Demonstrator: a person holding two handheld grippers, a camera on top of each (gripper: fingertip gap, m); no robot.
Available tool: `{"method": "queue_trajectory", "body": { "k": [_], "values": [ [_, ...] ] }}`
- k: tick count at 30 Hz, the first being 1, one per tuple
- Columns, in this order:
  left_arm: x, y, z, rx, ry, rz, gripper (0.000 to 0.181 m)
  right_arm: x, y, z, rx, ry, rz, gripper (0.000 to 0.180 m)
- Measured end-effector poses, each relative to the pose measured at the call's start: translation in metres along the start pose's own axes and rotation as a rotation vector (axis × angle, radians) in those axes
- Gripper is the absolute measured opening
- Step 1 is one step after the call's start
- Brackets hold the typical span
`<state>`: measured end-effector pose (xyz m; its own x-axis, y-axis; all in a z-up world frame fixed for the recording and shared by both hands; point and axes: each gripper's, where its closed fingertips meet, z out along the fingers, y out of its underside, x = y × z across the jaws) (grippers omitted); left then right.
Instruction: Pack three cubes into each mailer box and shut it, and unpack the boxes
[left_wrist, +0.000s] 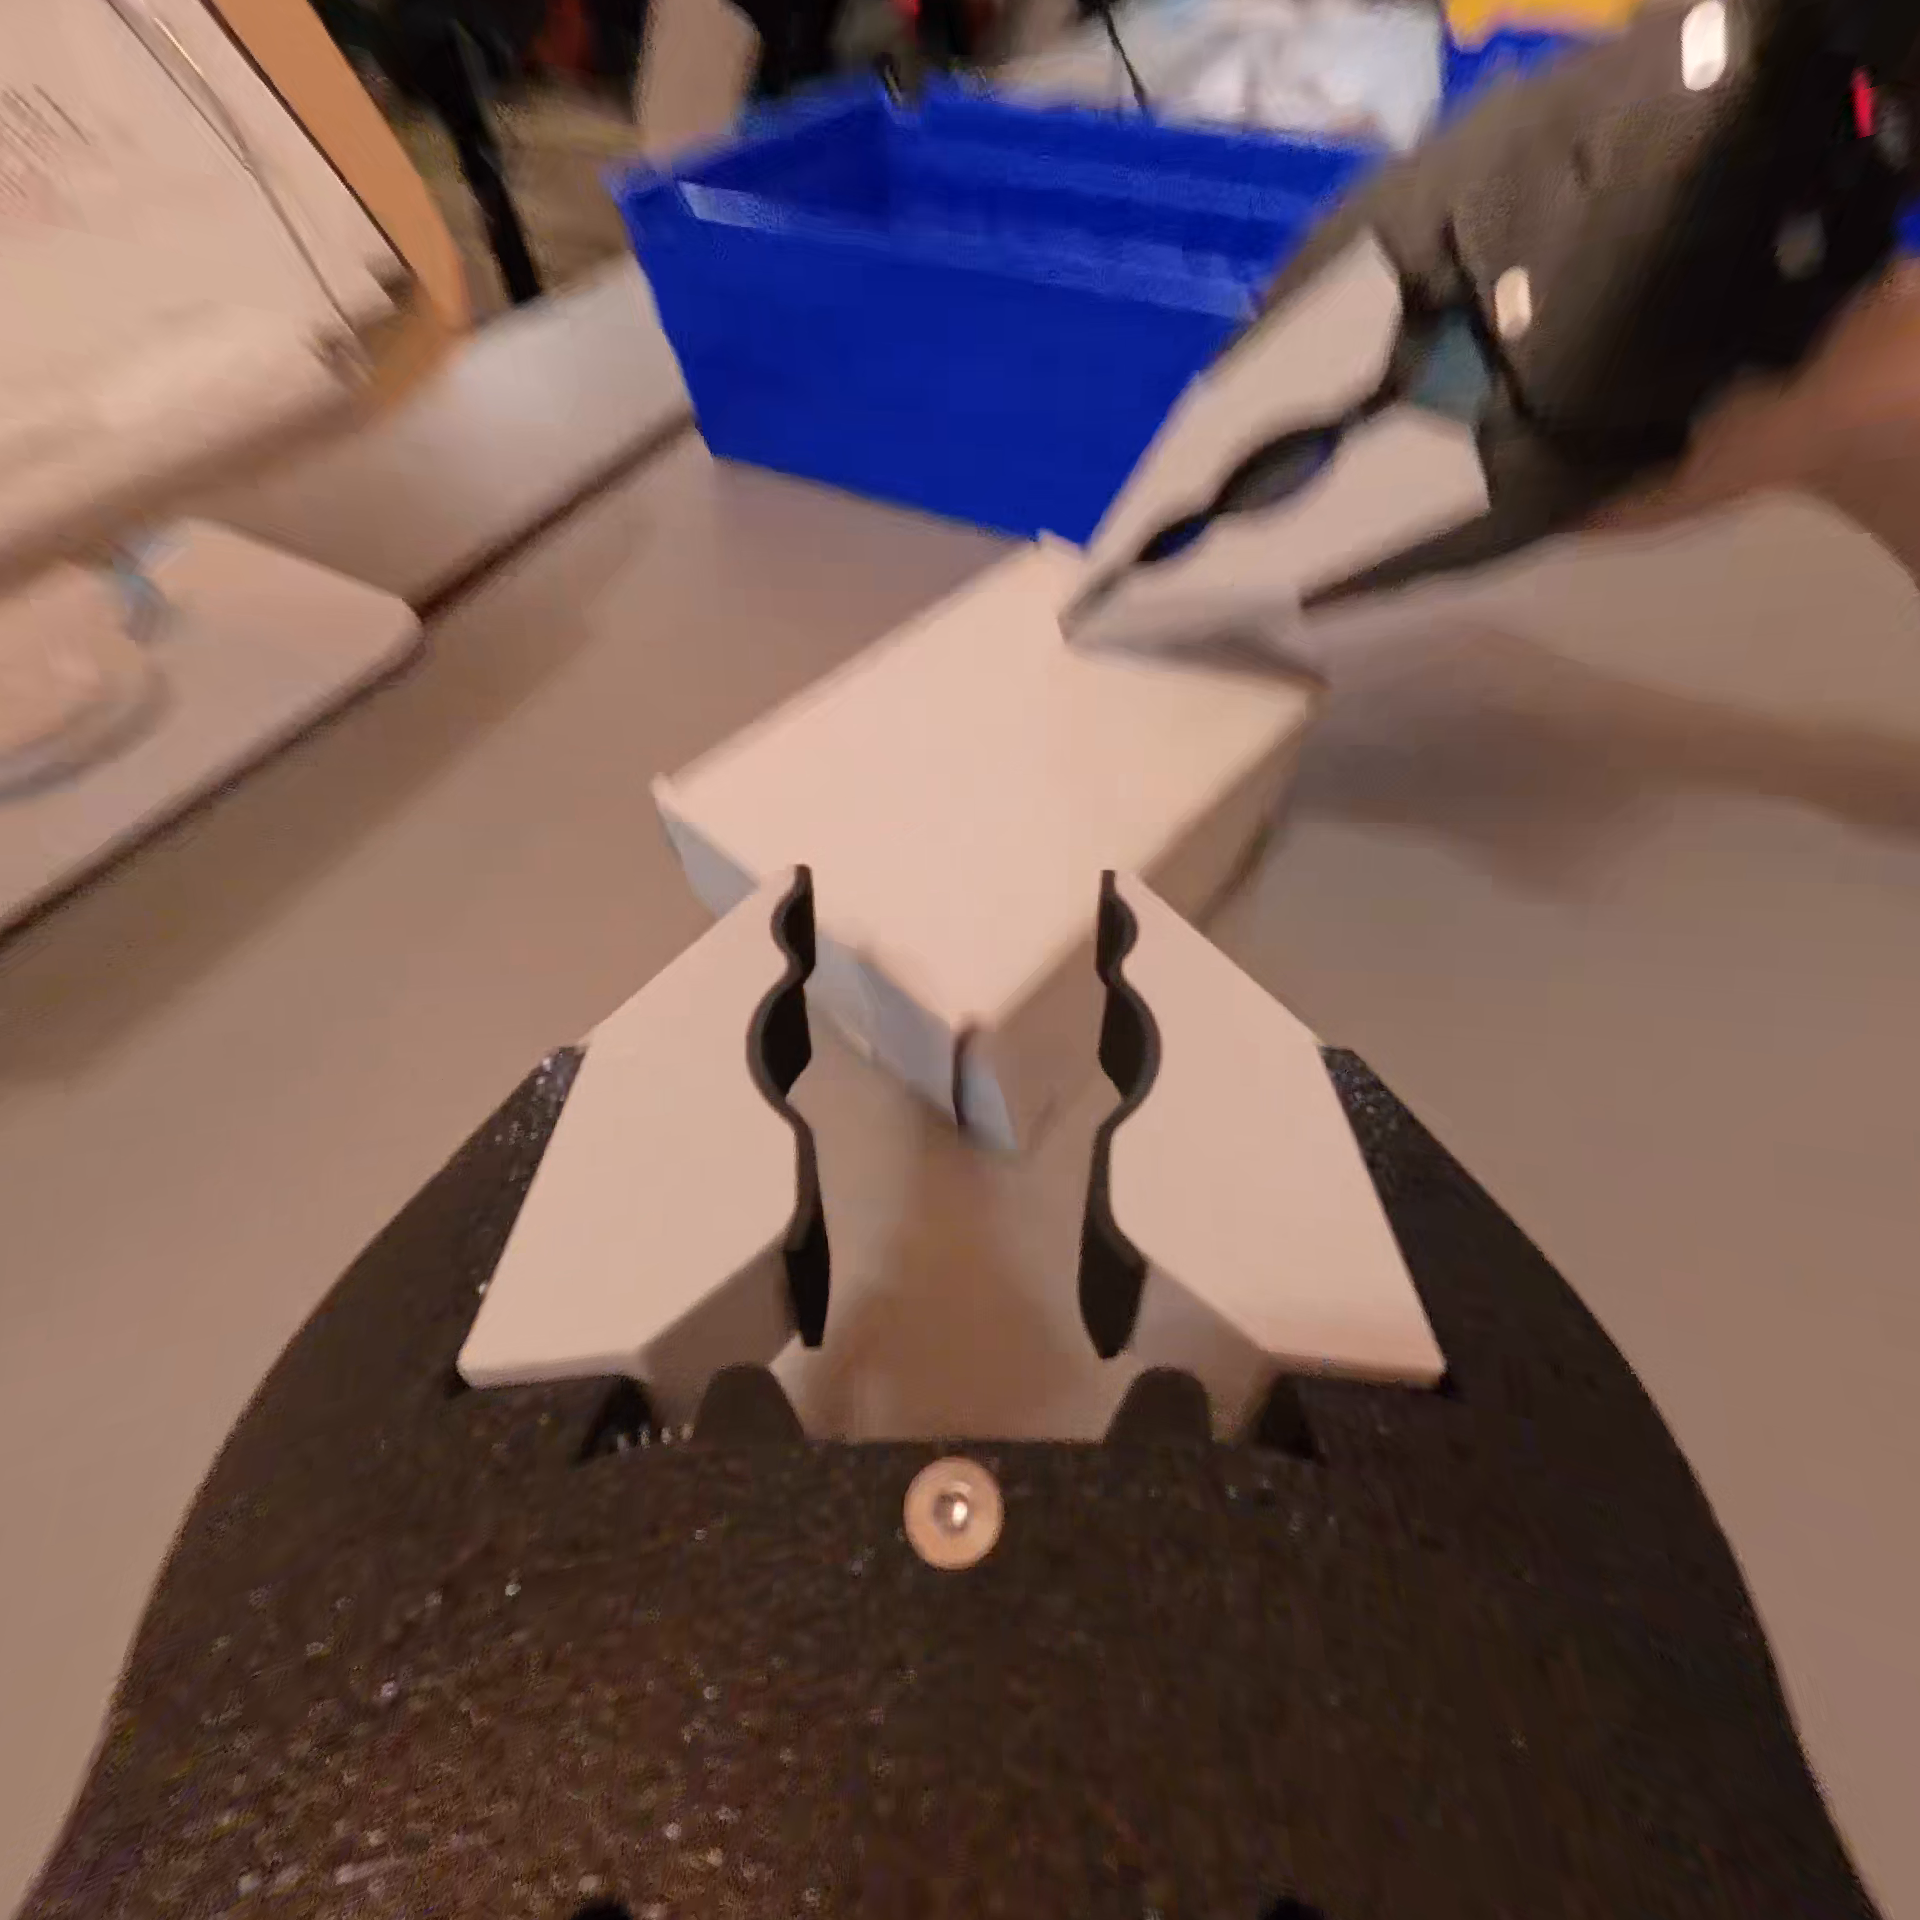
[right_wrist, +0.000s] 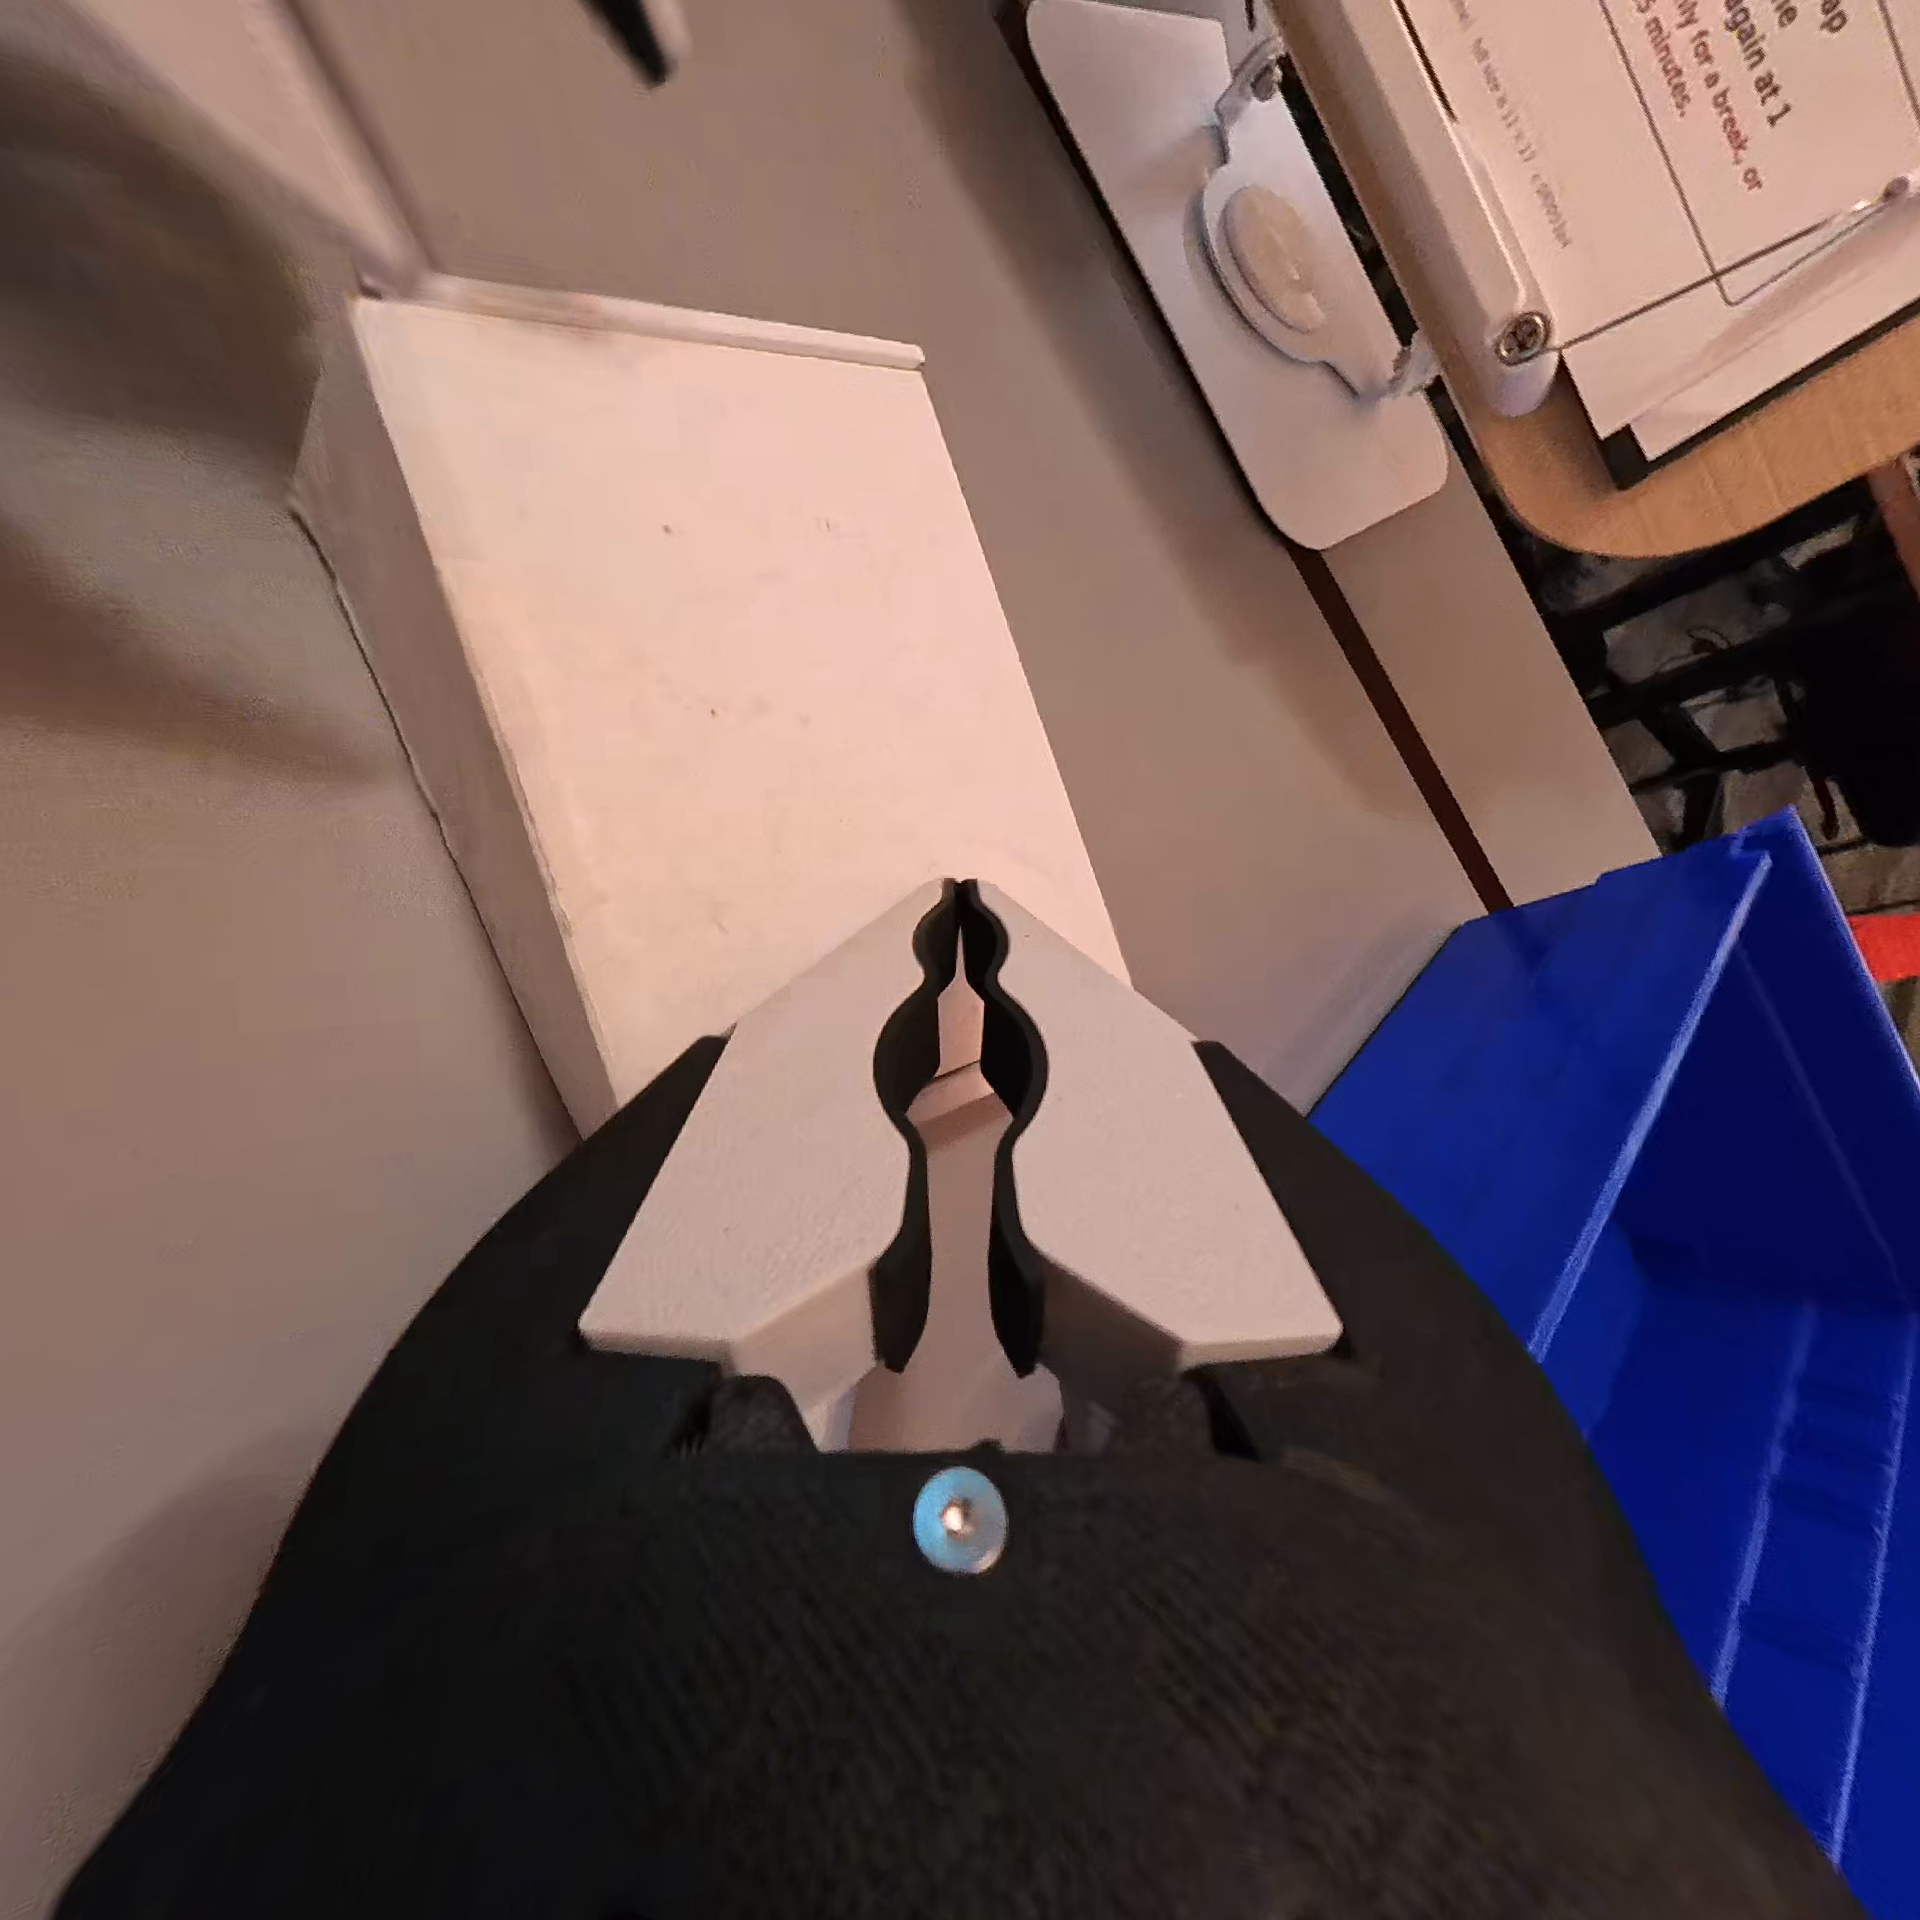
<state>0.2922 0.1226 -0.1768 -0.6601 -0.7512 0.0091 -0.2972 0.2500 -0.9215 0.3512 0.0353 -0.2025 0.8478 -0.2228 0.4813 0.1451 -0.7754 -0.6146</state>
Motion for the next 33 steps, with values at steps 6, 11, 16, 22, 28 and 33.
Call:
{"method": "queue_trajectory", "body": {
  "k": [6,11,16,22,28,33],
  "values": [
    [-0.002,0.067,-0.003,-0.232,0.105,0.130,0.051,-0.001,0.000,0.001,0.018,-0.080,0.020,0.000],
    [0.001,0.080,0.011,-0.312,0.243,0.215,0.037,-0.001,0.000,0.001,-0.006,-0.087,-0.011,0.000],
    [-0.003,0.078,0.018,-0.292,0.247,0.341,0.029,-0.001,0.001,0.003,-0.035,-0.090,-0.042,0.000],
    [-0.004,0.076,0.021,-0.272,0.187,0.425,0.022,0.003,0.002,0.007,-0.017,-0.076,0.014,0.000],
    [-0.009,0.075,0.014,-0.283,0.077,0.328,0.051,0.005,0.000,0.005,-0.082,-0.137,-0.017,0.000],
    [-0.014,0.087,-0.036,-0.286,-0.146,0.124,0.079,0.002,-0.024,-0.009,-0.141,-0.331,0.020,0.114]
  ]
}}
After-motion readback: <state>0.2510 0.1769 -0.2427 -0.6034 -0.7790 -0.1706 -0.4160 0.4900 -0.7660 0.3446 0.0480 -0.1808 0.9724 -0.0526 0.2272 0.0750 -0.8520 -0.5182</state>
